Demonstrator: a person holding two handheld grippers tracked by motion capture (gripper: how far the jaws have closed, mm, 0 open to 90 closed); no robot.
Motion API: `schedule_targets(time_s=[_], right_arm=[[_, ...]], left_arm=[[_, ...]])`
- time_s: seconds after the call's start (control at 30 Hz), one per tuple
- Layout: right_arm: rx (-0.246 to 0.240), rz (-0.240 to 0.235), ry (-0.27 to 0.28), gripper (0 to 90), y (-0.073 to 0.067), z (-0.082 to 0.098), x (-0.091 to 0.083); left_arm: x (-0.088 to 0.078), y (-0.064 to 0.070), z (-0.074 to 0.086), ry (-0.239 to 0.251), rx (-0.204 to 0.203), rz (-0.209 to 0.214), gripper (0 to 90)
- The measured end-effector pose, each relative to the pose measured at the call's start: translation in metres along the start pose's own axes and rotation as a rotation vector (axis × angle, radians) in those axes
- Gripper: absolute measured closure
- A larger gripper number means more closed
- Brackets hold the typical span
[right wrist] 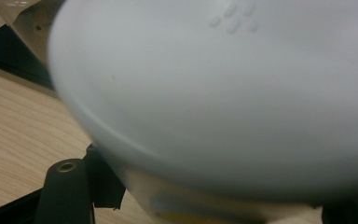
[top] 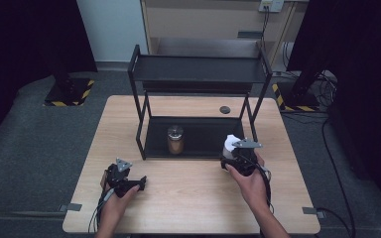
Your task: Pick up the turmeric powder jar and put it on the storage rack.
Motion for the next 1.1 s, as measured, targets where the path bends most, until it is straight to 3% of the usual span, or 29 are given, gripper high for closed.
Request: schedule_targets(time_s=[1.1], right_arm=[[0.010,0.031,-0.001,31.9,-0.005,-0.028,0.031]], left_arm=[[0.000,0.002,0.000,-0.001,-0.007,-0.008,0.0]])
Point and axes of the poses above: each handheld gripper's, and its own axes: x roughly forward along the jaws, z roughly out of its underside, y roughly to its right, the point moved 10 cm from there along x, roughly forward along the jaws, and after that the axes turned 7 degrees about x, right-handed, at the moved point
